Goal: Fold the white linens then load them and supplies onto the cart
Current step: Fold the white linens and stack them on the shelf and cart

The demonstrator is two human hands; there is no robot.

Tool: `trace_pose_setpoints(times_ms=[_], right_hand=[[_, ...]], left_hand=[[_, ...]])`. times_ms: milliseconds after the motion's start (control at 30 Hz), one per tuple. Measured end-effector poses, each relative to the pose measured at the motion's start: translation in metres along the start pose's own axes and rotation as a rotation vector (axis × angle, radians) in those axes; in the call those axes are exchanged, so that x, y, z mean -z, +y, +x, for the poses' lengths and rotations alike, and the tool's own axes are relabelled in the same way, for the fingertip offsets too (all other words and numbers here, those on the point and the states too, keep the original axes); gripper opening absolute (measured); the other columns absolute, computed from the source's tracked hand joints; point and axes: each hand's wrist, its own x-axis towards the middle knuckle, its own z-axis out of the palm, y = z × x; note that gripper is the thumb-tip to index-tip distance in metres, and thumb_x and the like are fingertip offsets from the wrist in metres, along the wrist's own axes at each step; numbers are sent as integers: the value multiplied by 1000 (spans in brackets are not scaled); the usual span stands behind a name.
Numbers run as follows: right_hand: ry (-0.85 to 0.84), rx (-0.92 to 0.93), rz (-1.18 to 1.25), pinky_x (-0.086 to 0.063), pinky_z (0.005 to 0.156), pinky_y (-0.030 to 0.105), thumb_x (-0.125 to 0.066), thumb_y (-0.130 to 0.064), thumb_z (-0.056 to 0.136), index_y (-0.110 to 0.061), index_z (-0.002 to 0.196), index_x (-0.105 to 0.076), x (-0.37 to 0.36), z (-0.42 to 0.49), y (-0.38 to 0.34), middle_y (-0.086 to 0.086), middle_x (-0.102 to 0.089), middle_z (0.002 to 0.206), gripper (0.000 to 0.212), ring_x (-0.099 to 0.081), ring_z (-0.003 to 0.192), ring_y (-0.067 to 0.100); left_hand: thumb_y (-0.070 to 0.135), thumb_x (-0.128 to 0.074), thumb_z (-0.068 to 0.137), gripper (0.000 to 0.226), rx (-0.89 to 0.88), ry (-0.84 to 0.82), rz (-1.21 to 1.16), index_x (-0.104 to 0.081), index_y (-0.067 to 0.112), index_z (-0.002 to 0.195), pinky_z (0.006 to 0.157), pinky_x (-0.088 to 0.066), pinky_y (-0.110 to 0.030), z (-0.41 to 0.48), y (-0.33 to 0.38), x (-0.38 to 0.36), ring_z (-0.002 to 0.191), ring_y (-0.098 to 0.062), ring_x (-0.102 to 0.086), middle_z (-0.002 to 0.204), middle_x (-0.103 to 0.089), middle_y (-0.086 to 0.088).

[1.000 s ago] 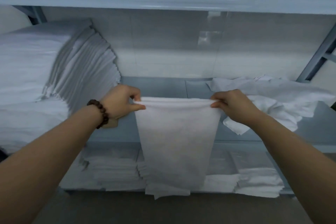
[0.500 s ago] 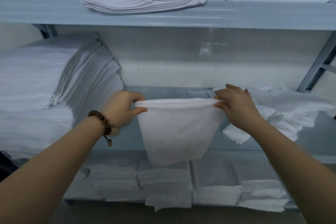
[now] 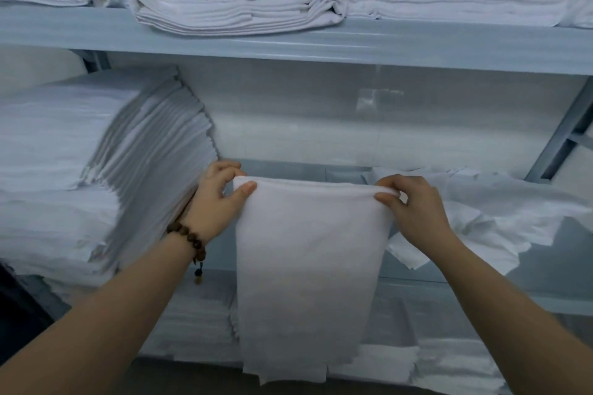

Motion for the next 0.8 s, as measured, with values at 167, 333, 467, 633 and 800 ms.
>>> trace_pose_setpoints(times_ms=[167, 333, 467, 633, 800], right_hand=[[-61, -114, -175, -16, 111, 59, -55, -23, 95, -21, 110, -64, -43, 25, 32, 6, -58, 119, 17, -35, 127, 25], [-236, -141, -405, -5, 110, 67, -48, -29, 99, -31, 113, -60, -115, 58, 78, -5, -26, 152, 19, 2, 147, 21], [-326, -184, -553, -1, 107, 73, -43, -32, 100, -33, 114, -58, -173, 97, 113, -5, -6, 160, 21, 16, 146, 23], [-441, -226, -598, 0, 104, 72, -38, -36, 101, -37, 117, -53, -228, 158, 156, -4, 1, 160, 22, 21, 145, 25], [-603, -272, -620, 4, 102, 76, -32, -37, 101, -40, 115, -52, -274, 189, 197, -5, 14, 160, 24, 29, 142, 27]], left_hand=[[53, -52, 82, 27, 41, -25, 225, -57, 26, 83, 108, -29, -46, 10, -35, -23, 129, -28, -34, 134, -41, -5], [51, -47, 89, 38, 103, -97, 437, -66, 20, 99, 106, -20, -40, 37, -100, -61, 132, -26, -28, 142, -35, -6], [40, -49, 97, 27, 169, -233, 506, -64, 18, 104, 111, -15, -34, 81, -158, -93, 140, -28, -19, 148, -27, -8], [42, -40, 99, 26, 278, -339, 605, -60, 28, 103, 115, -5, -53, 140, -216, -133, 146, -24, -2, 153, -19, -3], [48, -33, 97, 33, 316, -459, 736, -60, 36, 112, 112, 6, -60, 173, -275, -172, 147, -23, 9, 157, -11, 3]])
